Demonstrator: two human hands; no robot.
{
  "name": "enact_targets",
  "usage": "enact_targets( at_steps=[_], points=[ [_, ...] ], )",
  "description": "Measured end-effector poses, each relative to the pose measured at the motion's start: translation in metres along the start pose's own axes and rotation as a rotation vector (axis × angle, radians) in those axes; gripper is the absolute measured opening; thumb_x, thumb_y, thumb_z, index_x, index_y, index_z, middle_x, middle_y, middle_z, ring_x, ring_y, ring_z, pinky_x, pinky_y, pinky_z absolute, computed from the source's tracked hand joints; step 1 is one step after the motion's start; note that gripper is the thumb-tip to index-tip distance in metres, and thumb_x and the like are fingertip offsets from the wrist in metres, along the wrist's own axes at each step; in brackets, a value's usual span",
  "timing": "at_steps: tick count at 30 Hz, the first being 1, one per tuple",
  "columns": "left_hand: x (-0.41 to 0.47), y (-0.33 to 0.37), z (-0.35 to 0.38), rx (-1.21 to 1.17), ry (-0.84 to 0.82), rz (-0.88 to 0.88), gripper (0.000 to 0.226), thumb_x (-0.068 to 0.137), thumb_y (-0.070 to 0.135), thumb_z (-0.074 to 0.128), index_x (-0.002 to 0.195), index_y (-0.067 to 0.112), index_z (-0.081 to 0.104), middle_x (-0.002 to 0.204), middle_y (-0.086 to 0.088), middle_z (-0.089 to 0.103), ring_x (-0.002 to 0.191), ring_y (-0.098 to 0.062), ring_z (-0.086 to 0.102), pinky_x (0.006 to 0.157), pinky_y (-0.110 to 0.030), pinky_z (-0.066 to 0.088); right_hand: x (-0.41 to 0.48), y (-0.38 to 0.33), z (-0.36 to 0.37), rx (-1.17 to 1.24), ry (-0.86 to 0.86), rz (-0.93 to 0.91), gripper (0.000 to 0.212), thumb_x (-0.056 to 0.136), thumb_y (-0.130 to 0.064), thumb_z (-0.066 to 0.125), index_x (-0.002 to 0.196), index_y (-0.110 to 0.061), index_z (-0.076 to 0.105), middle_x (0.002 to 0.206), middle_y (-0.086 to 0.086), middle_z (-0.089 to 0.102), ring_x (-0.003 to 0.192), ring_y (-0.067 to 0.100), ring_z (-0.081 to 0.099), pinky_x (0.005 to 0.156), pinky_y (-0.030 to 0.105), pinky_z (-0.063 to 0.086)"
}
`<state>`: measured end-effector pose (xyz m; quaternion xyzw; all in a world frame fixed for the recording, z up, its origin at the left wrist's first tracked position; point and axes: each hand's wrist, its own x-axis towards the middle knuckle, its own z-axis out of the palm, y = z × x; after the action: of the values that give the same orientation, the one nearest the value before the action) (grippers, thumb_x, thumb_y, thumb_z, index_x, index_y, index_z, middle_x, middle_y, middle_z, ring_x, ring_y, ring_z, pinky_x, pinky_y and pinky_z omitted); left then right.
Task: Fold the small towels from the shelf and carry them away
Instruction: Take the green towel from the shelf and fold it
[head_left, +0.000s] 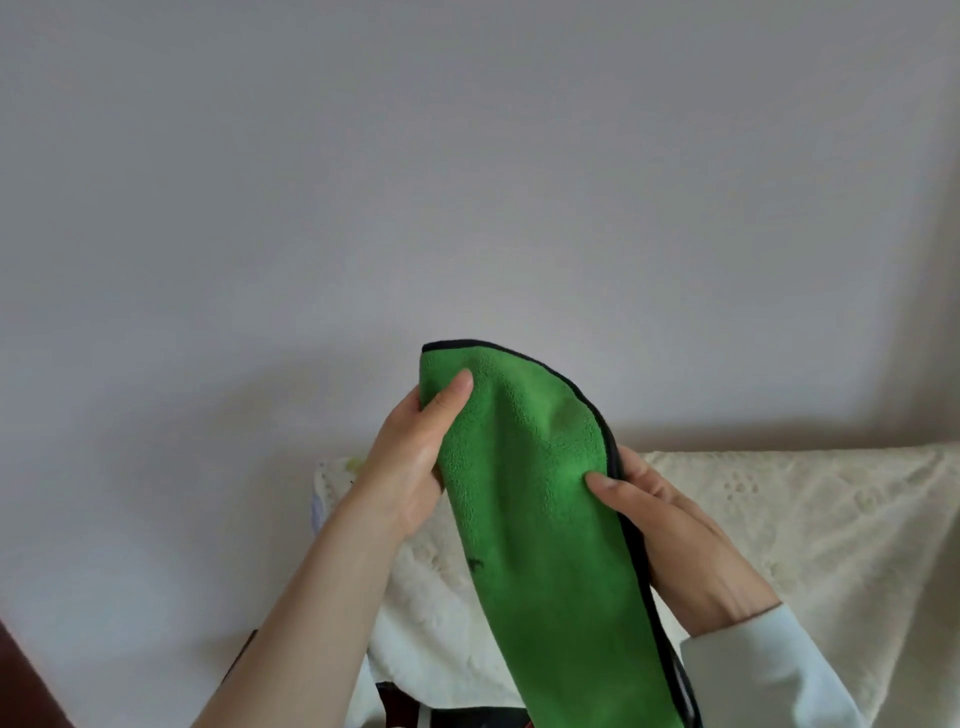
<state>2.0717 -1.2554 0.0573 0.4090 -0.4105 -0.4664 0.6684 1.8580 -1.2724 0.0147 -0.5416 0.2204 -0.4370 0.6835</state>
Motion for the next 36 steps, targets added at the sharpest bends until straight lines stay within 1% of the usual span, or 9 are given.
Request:
enact_targets(
  at_steps=[3, 8, 12, 15, 18, 22, 25, 27, 36],
  points=[
    [-0.013, -0.022, -0.008, -0.053, -0.118, -0.126, 0.053, 0.089, 0.041, 0.069, 0.127, 0.005, 0.068, 0.128, -0.018, 0.071, 0.119, -0.031, 0.070, 0.093, -0.042, 0.058, 0.002, -0.002, -0.005, 0.033, 0.058, -0.007, 0.033, 0.099, -0.014, 0.052, 0.112, -0.030, 0.077, 0.112, 0.012, 0.077, 0.088, 0.023, 0.076, 0.076, 0.037, 0.064],
    [-0.035, -0.060, -0.007, -0.049, -0.367, -0.241, 0.065, 0.070, 0.040, 0.091, 0.126, 0.013, 0.072, 0.134, -0.020, 0.067, 0.122, -0.034, 0.067, 0.097, -0.045, 0.057, 0.001, -0.002, -0.010, 0.052, 0.158, -0.015, 0.032, 0.101, -0.014, 0.049, 0.113, -0.025, 0.077, 0.118, 0.013, 0.075, 0.100, 0.027, 0.074, 0.087, 0.040, 0.059],
    [-0.039, -0.060, 0.000, 0.046, -0.246, -0.189, 0.037, 0.080, 0.019, 0.075, 0.117, 0.014, 0.074, 0.121, -0.016, 0.075, 0.113, -0.032, 0.072, 0.091, -0.044, 0.059, -0.010, -0.005, -0.015, -0.070, 0.099, -0.043, 0.038, 0.105, -0.019, 0.044, 0.108, -0.039, 0.077, 0.119, 0.001, 0.076, 0.104, 0.015, 0.074, 0.085, 0.035, 0.061],
    [-0.038, -0.050, 0.004, 0.153, -0.182, -0.133, 0.039, 0.080, 0.023, 0.075, 0.118, 0.014, 0.071, 0.116, -0.011, 0.077, 0.109, -0.030, 0.074, 0.091, -0.044, 0.059, -0.022, -0.009, -0.018, -0.270, -0.050, -0.067, 0.042, 0.101, -0.017, 0.054, 0.129, -0.048, 0.061, 0.129, -0.013, 0.070, 0.117, 0.006, 0.067, 0.095, 0.027, 0.057],
    [-0.040, -0.039, 0.007, 0.198, -0.138, -0.107, 0.047, 0.080, 0.028, 0.078, 0.123, 0.014, 0.068, 0.116, -0.009, 0.077, 0.108, -0.030, 0.074, 0.094, -0.050, 0.058, -0.024, -0.007, -0.022, -0.385, -0.130, -0.090, 0.062, 0.094, 0.000, 0.061, 0.145, -0.030, 0.044, 0.132, -0.008, 0.068, 0.123, 0.009, 0.064, 0.096, 0.022, 0.054],
    [-0.044, -0.028, 0.007, 0.246, -0.127, -0.069, 0.049, 0.079, 0.032, 0.080, 0.123, 0.017, 0.066, 0.112, -0.002, 0.079, 0.104, -0.022, 0.076, 0.093, -0.045, 0.060, -0.021, -0.001, -0.023, -0.342, -0.086, -0.087, 0.055, 0.091, -0.006, 0.062, 0.143, -0.017, 0.049, 0.129, 0.001, 0.070, 0.122, 0.018, 0.066, 0.094, 0.028, 0.056],
    [-0.047, -0.020, 0.003, 0.313, -0.157, -0.005, 0.041, 0.079, 0.033, 0.074, 0.118, 0.022, 0.066, 0.108, 0.007, 0.079, 0.100, -0.011, 0.076, 0.080, -0.027, 0.061, -0.022, 0.000, -0.023, -0.326, -0.082, -0.106, 0.047, 0.096, -0.006, 0.055, 0.141, -0.018, 0.052, 0.125, 0.002, 0.073, 0.116, 0.018, 0.069, 0.089, 0.025, 0.057],
    [-0.049, -0.016, 0.000, 0.333, -0.162, 0.016, 0.038, 0.081, 0.030, 0.072, 0.117, 0.020, 0.066, 0.108, 0.006, 0.079, 0.099, -0.010, 0.076, 0.077, -0.022, 0.060, -0.022, 0.000, -0.022, -0.335, -0.102, -0.116, 0.044, 0.101, -0.004, 0.049, 0.142, -0.018, 0.052, 0.126, 0.004, 0.073, 0.115, 0.020, 0.070, 0.089, 0.027, 0.057],
    [-0.052, -0.008, -0.012, 0.269, -0.083, -0.029, 0.052, 0.071, 0.028, 0.078, 0.118, 0.008, 0.068, 0.110, -0.007, 0.079, 0.106, -0.023, 0.075, 0.085, -0.028, 0.060, -0.025, 0.001, -0.014, -0.258, 0.016, -0.168, 0.039, 0.103, -0.010, 0.047, 0.140, -0.019, 0.036, 0.108, 0.016, 0.075, 0.092, 0.024, 0.073, 0.087, 0.034, 0.059]
  ],
)
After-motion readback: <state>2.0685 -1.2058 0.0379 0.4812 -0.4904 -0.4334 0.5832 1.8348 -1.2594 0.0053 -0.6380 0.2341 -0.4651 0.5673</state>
